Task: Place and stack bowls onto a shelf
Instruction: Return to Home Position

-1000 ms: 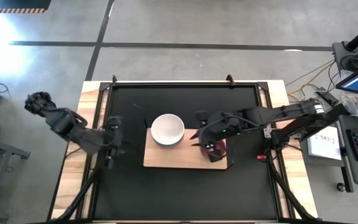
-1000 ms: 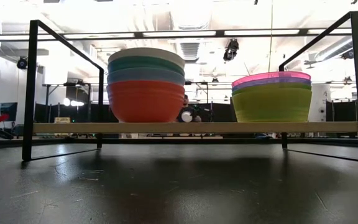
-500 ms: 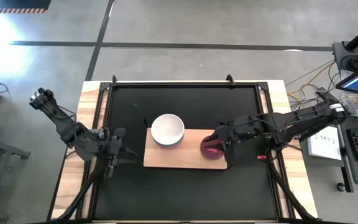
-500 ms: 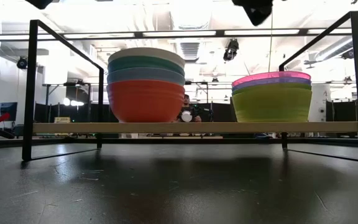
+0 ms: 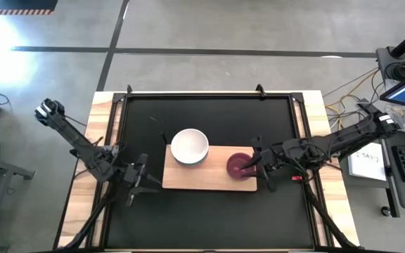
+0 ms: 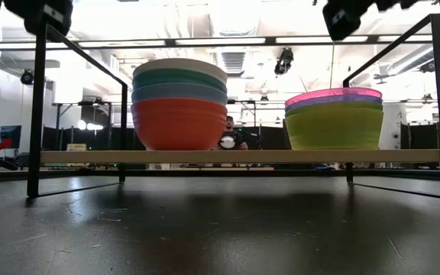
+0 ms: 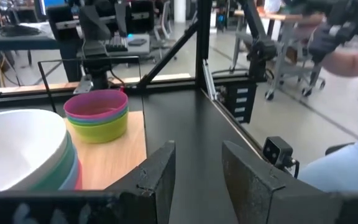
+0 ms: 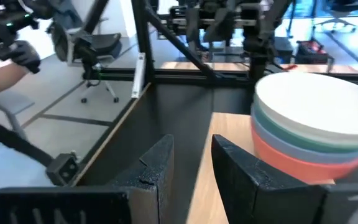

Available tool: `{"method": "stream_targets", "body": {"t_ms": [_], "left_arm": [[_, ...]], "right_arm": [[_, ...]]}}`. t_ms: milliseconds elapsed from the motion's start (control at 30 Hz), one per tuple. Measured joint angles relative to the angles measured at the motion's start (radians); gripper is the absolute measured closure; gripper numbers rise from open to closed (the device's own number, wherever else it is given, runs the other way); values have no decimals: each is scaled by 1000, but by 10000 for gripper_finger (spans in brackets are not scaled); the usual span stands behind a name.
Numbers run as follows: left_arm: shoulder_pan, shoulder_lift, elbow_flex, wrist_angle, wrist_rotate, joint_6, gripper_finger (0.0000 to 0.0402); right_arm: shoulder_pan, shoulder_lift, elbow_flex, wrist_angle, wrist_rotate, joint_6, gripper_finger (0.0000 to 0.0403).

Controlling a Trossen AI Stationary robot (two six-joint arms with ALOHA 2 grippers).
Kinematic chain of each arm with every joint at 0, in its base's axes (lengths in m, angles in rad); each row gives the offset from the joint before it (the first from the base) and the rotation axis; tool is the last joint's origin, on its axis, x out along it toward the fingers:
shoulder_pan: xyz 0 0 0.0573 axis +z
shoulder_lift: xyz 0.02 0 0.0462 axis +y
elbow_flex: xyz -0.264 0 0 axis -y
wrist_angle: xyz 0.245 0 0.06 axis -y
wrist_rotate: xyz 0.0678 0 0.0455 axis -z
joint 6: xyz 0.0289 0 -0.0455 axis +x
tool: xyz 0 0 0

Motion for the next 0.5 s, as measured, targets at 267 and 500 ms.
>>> {"method": "stream_targets", "body": {"t_ms": [267, 500], "left_arm": [[0, 0, -94, 139, 0, 1, 288], [0, 0, -97, 142, 0, 15, 288]], "right_arm": [[1, -1, -127, 199, 1, 7, 305], [3, 0, -223, 365, 0, -31, 305]]}}
